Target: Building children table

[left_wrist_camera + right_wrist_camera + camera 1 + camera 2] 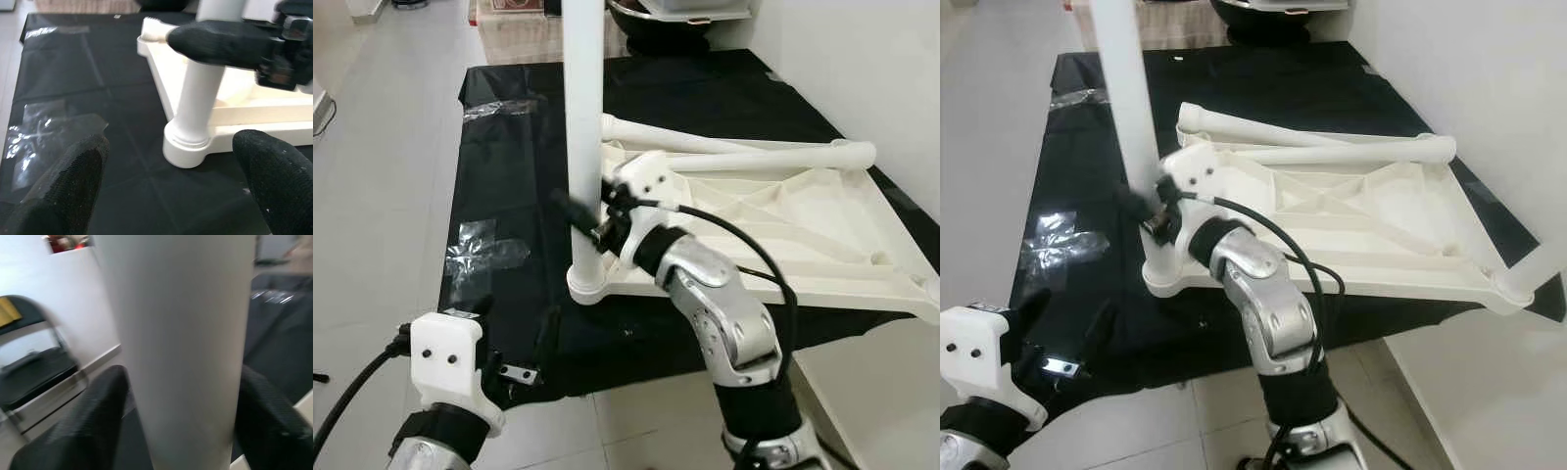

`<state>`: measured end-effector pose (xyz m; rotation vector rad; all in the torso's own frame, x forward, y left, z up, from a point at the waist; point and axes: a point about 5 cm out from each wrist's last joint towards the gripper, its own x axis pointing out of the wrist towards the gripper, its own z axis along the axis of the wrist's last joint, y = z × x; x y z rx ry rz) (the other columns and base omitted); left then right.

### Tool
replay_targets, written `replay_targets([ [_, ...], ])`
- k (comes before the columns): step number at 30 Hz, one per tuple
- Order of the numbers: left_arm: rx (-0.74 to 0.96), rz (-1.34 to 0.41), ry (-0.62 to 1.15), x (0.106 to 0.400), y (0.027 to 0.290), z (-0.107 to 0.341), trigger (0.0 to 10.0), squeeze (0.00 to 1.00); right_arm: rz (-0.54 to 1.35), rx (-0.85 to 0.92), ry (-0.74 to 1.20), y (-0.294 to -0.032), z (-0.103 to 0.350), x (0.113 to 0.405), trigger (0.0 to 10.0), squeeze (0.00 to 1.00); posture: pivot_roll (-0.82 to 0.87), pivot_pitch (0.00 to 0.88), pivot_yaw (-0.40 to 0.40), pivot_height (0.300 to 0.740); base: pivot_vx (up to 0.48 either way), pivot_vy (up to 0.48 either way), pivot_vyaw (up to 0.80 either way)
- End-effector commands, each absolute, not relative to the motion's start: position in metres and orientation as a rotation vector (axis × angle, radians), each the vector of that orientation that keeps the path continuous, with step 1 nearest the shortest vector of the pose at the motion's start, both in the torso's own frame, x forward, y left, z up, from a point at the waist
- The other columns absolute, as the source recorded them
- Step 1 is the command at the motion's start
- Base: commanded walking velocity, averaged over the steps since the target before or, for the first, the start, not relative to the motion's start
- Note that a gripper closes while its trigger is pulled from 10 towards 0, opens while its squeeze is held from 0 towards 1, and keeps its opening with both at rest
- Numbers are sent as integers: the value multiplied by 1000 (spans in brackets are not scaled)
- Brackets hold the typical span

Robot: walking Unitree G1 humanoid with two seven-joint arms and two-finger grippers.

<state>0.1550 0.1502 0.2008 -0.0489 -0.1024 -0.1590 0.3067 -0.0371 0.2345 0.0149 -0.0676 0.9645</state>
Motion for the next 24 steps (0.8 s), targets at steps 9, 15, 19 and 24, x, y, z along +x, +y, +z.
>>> replay_targets([
  [9, -55, -142, -81, 154, 151, 198, 10000, 0, 1353, -89, -160, -59, 255, 319, 10000, 1000, 102, 210, -99, 740, 0, 0, 0],
  [15, -51, -131, -80, 153, 152, 198, 10000, 0, 1423, -111, -180, -56, 270, 335, 10000, 0, 117, 214, -100, 740, 0, 0, 0],
  [19, -48, -128, -79, 153, 152, 198, 10000, 0, 1466, -91, -178, -55, 274, 338, 8980, 0, 127, 214, -94, 740, 0, 0, 0],
  [24, -48, -134, -77, 153, 151, 198, 10000, 0, 1502, -64, -166, -56, 272, 339, 0, 0, 131, 215, -89, 740, 0, 0, 0],
])
